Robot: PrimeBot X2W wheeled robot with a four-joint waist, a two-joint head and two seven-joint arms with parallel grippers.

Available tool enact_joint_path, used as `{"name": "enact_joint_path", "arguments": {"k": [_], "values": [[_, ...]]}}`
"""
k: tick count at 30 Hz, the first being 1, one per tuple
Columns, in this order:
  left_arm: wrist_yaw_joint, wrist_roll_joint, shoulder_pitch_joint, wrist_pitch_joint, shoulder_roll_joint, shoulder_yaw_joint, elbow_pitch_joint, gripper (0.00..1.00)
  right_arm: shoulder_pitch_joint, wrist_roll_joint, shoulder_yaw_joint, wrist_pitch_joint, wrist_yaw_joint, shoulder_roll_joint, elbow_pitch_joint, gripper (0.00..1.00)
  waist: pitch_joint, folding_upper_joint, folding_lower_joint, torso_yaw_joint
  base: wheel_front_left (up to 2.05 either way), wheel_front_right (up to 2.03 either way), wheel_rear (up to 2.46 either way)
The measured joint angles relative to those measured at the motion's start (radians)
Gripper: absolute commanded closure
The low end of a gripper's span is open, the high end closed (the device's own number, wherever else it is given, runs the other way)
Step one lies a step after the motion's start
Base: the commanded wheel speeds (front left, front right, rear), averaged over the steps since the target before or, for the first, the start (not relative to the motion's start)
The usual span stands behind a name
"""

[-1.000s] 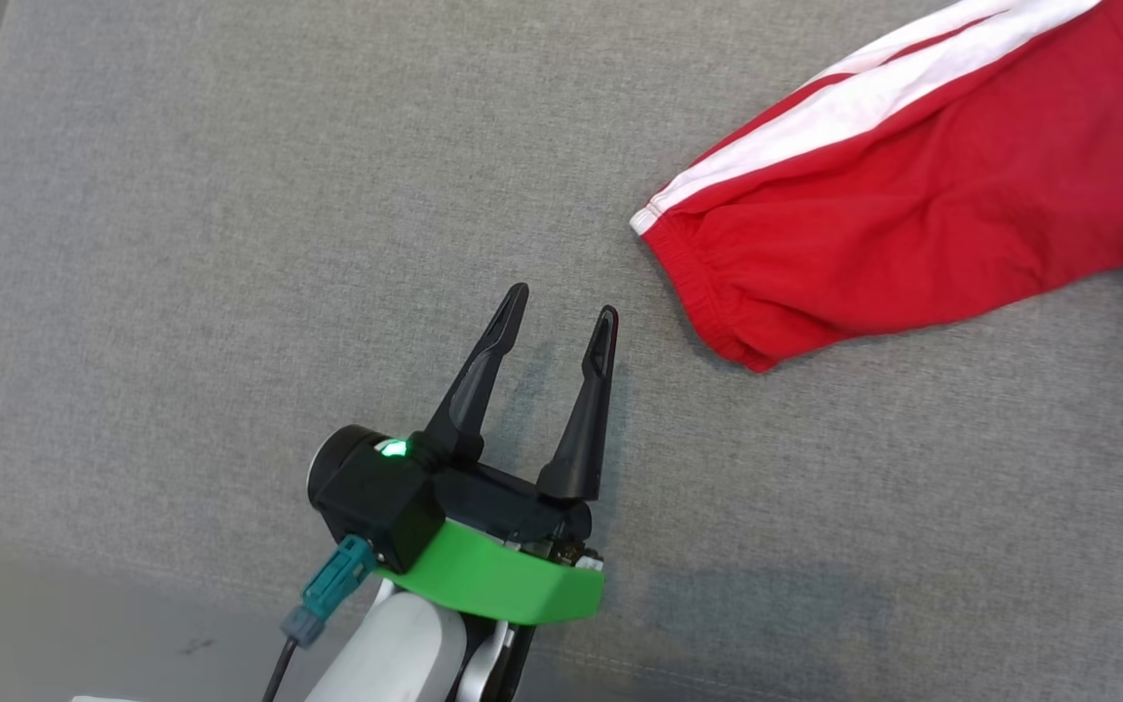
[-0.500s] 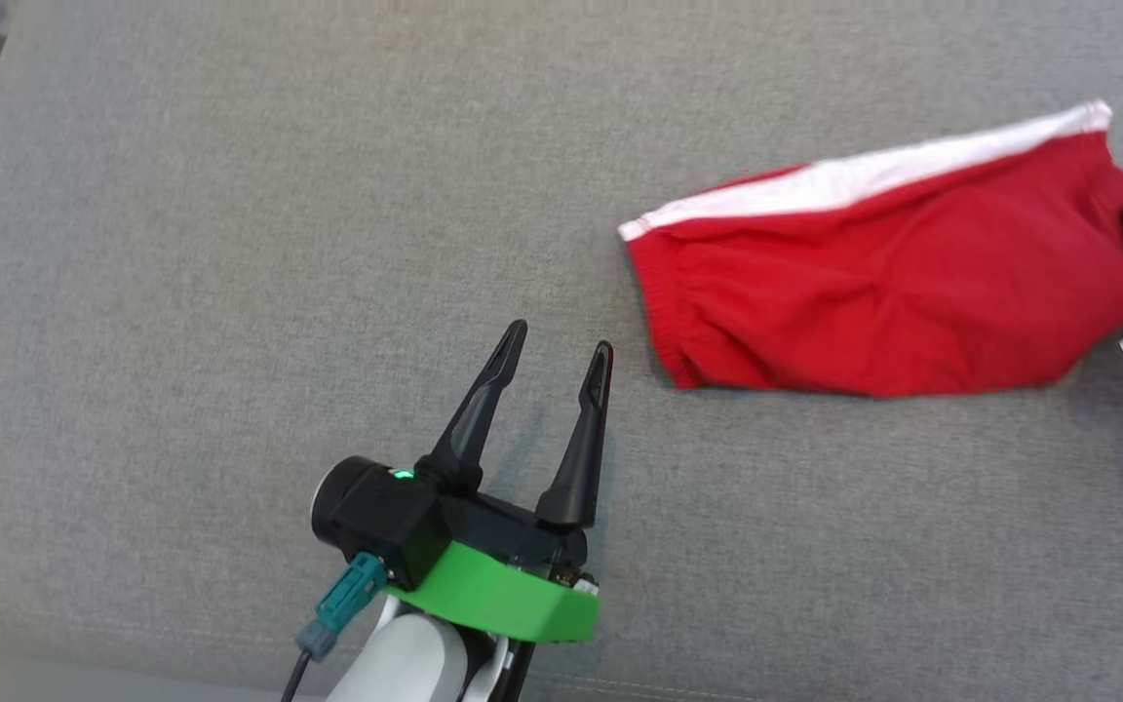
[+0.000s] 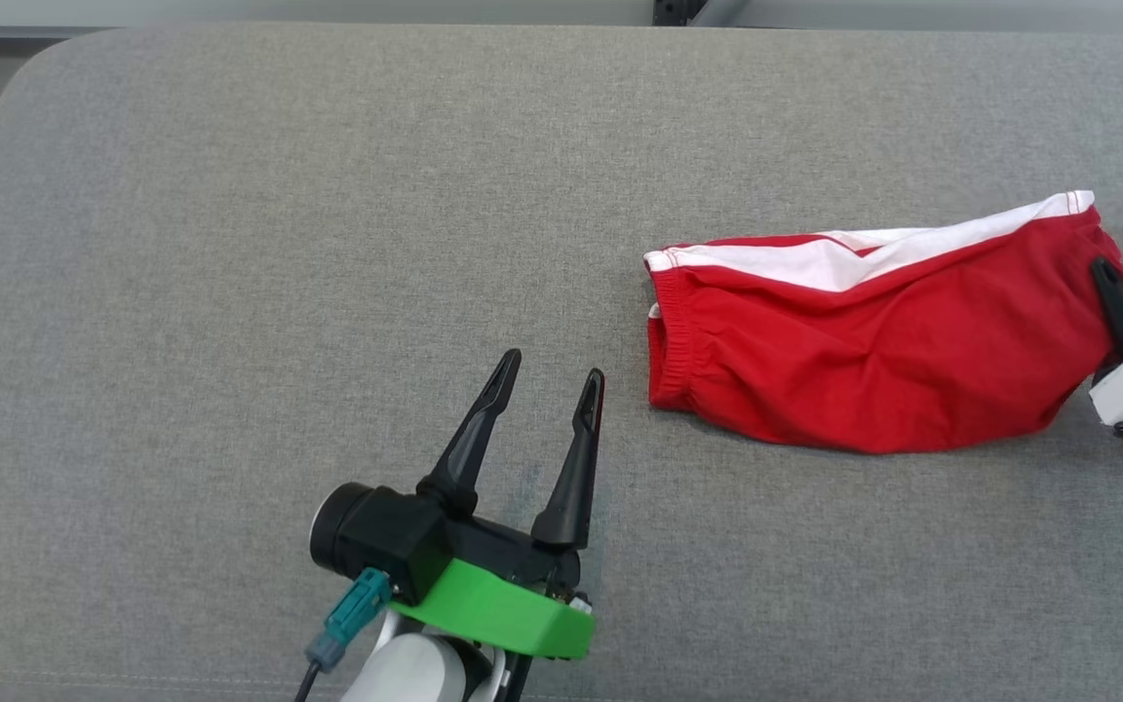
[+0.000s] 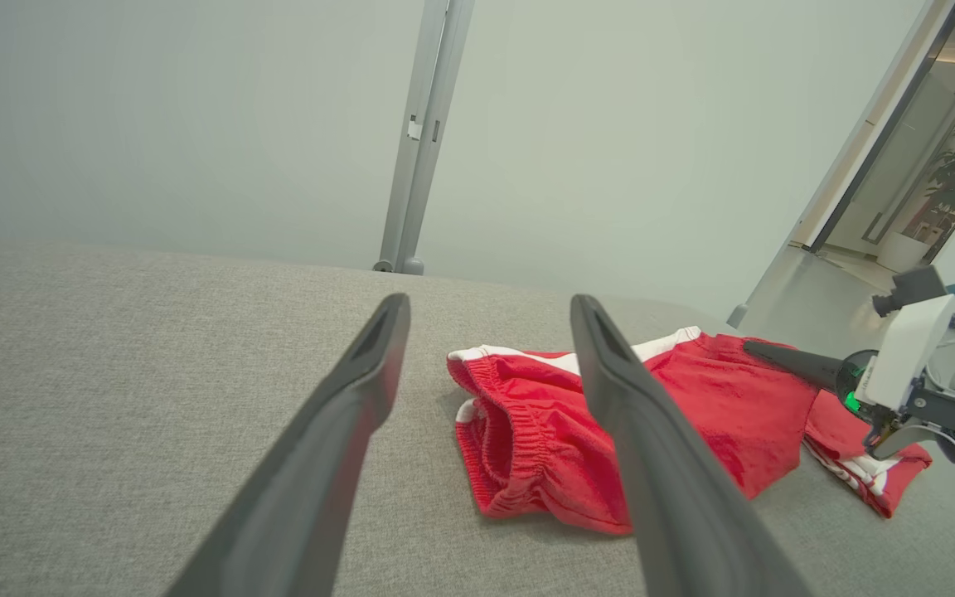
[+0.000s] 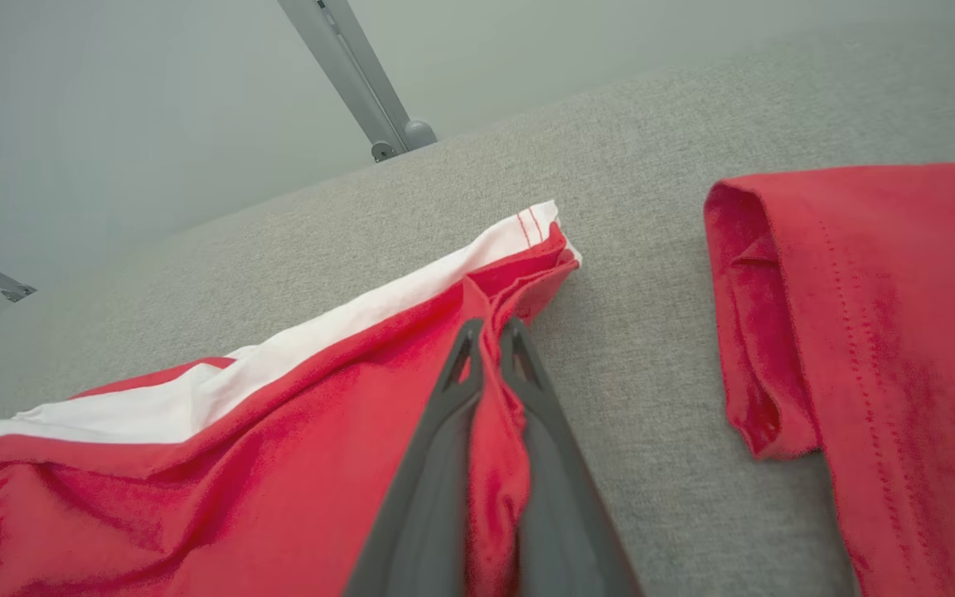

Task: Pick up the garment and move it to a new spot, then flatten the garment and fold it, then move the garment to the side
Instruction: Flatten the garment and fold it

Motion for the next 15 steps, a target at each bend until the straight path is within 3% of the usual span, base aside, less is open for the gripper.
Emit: {"name": "enact_joint_path", "arguments": {"k": [9,15], "values": [[0.0,-0.002,0.011,0.0,0.0,-0.007,0.015,0.0,-0.041,-0.154,0.002,-0.003,0.0,0.083,-0.116,1.0,-0.038,0.0,0.0,-0.007,0.0,0.0,0.0],[0.002,-0.009,0.018,0.0,0.0,-0.008,0.018,0.0,-0.08,-0.245,0.068,-0.003,0.0,0.168,-0.194,1.0,-0.056,0.0,0.0,0.0,0.0,0.0,0.0]]}}
